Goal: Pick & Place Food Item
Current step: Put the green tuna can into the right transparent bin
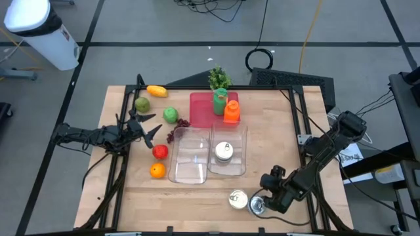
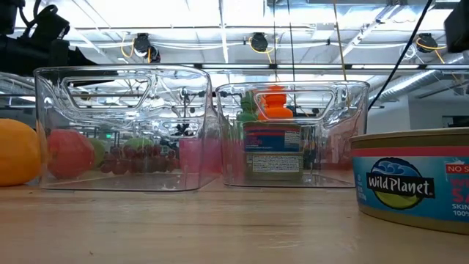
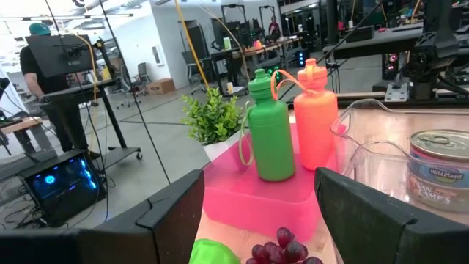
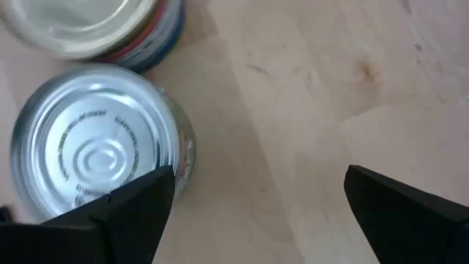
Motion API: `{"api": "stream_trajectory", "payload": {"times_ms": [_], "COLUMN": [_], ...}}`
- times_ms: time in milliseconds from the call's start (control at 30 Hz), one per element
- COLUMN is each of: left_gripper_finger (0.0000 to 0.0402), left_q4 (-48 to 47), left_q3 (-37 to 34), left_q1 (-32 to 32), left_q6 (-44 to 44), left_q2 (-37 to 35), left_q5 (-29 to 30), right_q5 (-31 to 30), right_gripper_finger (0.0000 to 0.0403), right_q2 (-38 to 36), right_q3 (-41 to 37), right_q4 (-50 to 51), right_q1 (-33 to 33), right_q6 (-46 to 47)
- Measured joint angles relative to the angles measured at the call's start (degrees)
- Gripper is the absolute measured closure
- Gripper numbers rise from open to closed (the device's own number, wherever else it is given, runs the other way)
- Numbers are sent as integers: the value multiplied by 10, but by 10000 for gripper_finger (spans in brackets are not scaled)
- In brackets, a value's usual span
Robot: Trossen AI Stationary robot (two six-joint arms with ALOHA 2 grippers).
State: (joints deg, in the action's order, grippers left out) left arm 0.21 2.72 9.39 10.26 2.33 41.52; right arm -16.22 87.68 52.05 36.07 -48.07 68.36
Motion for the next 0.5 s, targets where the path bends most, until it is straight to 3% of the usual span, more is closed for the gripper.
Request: {"api": "stream_trajectory", "payload": {"times_ms": [267, 500], "left_gripper_finger": [128, 128], "left_q4": [0, 0], "left_q3": [0, 0], "left_q1": [0, 0], "left_q6": [0, 0], "left_q2": [0, 0], "left_q5": [0, 0], "right_q5": [40, 13], "right_gripper_finger": [23, 23], "right_q2": [-1, 1], "right_q3": [-3, -6], "right_q4": [-6, 99], "right_q1": [20, 43], "right_q6": [-6, -7]}}
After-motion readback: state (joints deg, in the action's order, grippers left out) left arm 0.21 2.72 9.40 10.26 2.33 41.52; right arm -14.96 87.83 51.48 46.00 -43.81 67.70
